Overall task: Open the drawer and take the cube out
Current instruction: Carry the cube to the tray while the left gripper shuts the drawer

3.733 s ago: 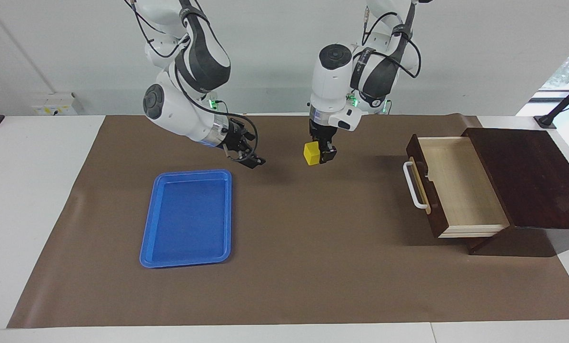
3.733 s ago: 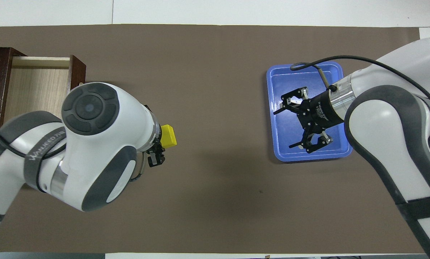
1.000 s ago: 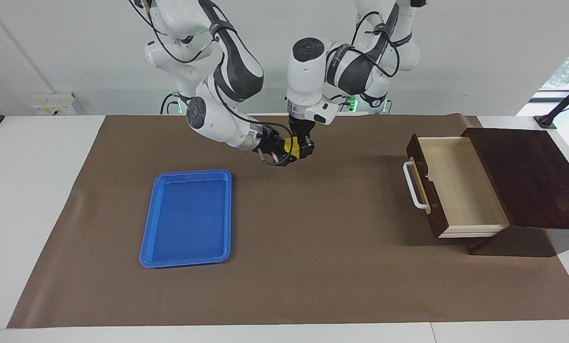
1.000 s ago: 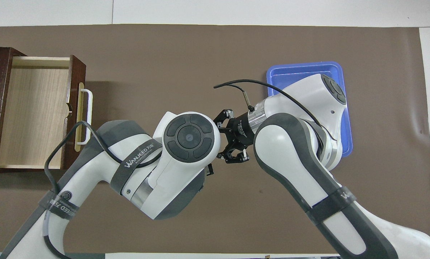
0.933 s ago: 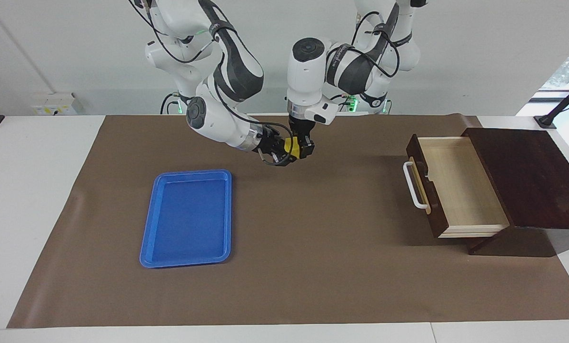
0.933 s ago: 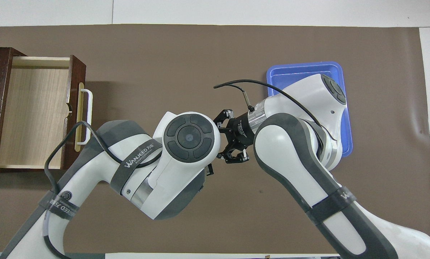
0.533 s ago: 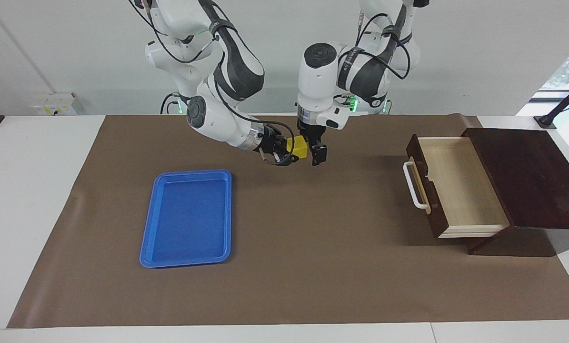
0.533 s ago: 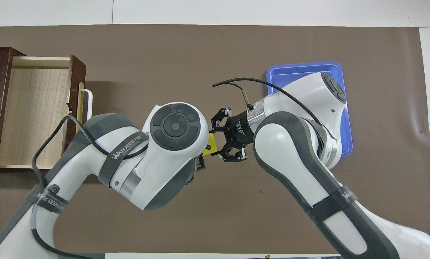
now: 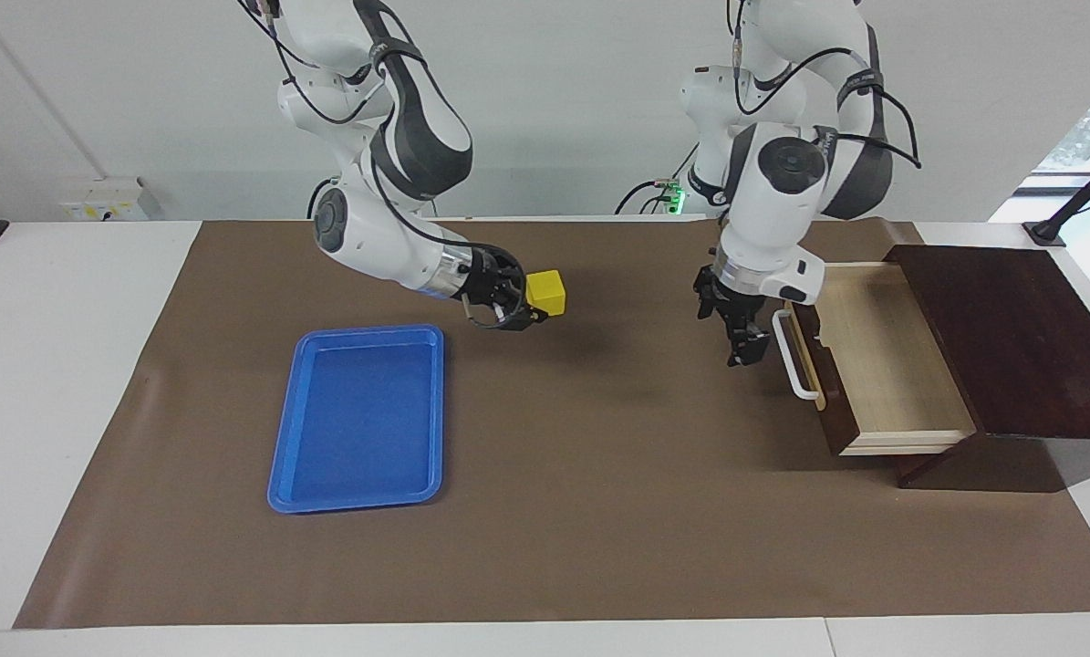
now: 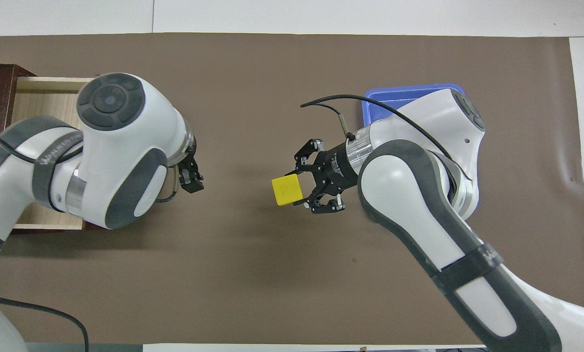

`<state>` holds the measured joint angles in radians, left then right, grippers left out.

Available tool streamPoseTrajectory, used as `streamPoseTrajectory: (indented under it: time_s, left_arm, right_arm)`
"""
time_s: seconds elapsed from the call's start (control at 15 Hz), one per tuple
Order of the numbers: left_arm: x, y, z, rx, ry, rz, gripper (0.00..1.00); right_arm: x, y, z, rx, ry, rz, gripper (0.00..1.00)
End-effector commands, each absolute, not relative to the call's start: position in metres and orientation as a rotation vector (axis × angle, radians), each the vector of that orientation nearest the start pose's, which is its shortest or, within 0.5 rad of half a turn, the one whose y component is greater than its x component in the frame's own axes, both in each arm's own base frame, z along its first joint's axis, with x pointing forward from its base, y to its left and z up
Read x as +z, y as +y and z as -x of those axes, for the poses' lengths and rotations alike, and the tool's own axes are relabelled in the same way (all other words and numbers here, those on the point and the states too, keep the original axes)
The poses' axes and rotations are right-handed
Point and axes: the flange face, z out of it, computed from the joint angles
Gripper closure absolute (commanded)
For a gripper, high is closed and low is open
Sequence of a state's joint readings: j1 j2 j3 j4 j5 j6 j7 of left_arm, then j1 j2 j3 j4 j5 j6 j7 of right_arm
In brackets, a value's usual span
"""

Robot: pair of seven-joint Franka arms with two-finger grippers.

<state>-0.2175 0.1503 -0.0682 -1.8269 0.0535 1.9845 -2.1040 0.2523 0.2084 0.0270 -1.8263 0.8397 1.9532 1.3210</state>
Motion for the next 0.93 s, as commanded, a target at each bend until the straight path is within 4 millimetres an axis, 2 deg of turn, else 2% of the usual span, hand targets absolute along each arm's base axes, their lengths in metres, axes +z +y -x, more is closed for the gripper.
streamPoseTrajectory:
  time_s: [0.0, 0.13, 0.27, 0.4, 0.6, 0.73, 0.87]
  left_arm:
    - [0.445, -0.126, -0.59, 0.123, 2.392, -2.015, 0.0]
    - [0.444, -0.093, -0.597, 0.13, 2.362, -2.048, 0.0]
    - [0.439, -0.064, -0.599, 0.14, 2.277, -2.139, 0.0]
    - [0.437, -0.039, -0.6, 0.143, 2.199, -2.228, 0.0]
    - [0.438, 0.006, -0.602, 0.152, 2.093, -2.334, 0.0]
    - [0.439, 0.038, -0.603, 0.17, 2.059, -2.358, 0.0]
    - [0.44, 0.059, -0.602, 0.178, 2.008, -2.405, 0.0]
  right_arm:
    - [0.429, 0.158, -0.602, 0.764, 1.639, 1.924, 1.0]
    - [0.418, 0.122, -0.609, 0.709, 1.644, 1.954, 1.0]
    - [0.41, 0.075, -0.616, 0.657, 1.659, 1.952, 1.0]
    - [0.388, 0.038, -0.62, 0.662, 1.719, 1.918, 1.0]
    - [0.348, 0.002, -0.623, 0.649, 1.724, 1.969, 1.0]
    - [0.331, -0.018, -0.626, 0.624, 1.757, 1.944, 1.0]
    - [0.316, -0.031, -0.631, 0.597, 1.808, 1.891, 1.0]
